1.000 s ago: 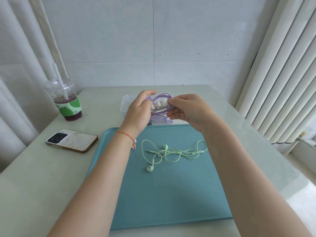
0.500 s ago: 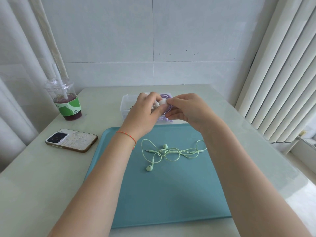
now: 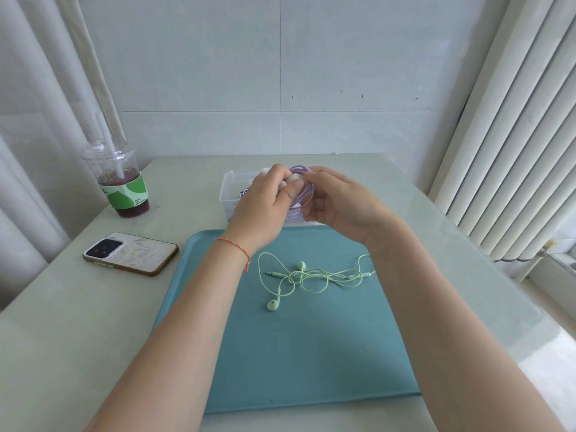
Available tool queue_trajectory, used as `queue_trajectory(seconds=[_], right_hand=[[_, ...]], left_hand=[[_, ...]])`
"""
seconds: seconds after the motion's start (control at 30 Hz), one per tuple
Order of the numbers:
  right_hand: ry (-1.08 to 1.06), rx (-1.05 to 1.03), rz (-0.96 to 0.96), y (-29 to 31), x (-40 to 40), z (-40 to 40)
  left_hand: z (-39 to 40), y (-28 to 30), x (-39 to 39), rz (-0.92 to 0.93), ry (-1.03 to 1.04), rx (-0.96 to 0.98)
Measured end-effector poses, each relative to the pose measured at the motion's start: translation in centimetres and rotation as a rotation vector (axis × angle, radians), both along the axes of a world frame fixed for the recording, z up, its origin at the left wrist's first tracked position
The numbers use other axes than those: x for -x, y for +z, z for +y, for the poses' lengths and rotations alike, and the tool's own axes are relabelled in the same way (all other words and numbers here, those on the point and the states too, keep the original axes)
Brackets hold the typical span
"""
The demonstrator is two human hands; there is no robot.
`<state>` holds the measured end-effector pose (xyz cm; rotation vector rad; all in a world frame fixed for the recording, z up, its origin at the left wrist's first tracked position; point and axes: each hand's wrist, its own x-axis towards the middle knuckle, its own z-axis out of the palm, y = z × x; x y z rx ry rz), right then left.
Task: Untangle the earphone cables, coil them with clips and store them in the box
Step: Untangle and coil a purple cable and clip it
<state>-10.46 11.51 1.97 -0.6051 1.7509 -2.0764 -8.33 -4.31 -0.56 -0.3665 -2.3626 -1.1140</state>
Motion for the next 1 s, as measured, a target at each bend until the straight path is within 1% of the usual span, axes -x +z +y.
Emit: queue_trajectory(seconds=[0.27,0.47,0.6,0.67,0.7,0.8,0.9,1.0], right_hand=[[-0.09,0.009,0.042,0.0,0.1,-0.6],[-0.063,0.095,-0.103,-0.2,0.1,-1.2],[-0.016,0.158,-0.203,-0.3,0.1,-1.0],[-0.01,0.163,-0.229,-0.4,0.2,-1.0],[-0.021,0.149,-0.232,-0.4,0.3,-1.0],[-0.044,0.075,-0.181,-0.5,0.6,-0.8],[-0.068,0.007,-0.08,-0.8,0.7,-0.6],[-0.097,0.018,-0.053,-1.1,0.8,-0.6]], left_hand=[[0.5,-0.3,-0.1,0.037,0.026,-0.017],[0.8,-0.2,-0.4,0.053,0.051,-0.017],[1.1,0.0,-0.6,0.031,0.031,-0.099],[1.1,0.0,-0.7,0.016,0.025,-0.149],[1.0,0.0,-0.6,0.012,0.035,-0.145],[0.4,-0.1,-0.4,-0.001,0.076,-0.054],[0.3,0.1,-0.5,-0.028,0.108,0.044],[0.4,0.1,-0.8,-0.043,0.159,0.126]])
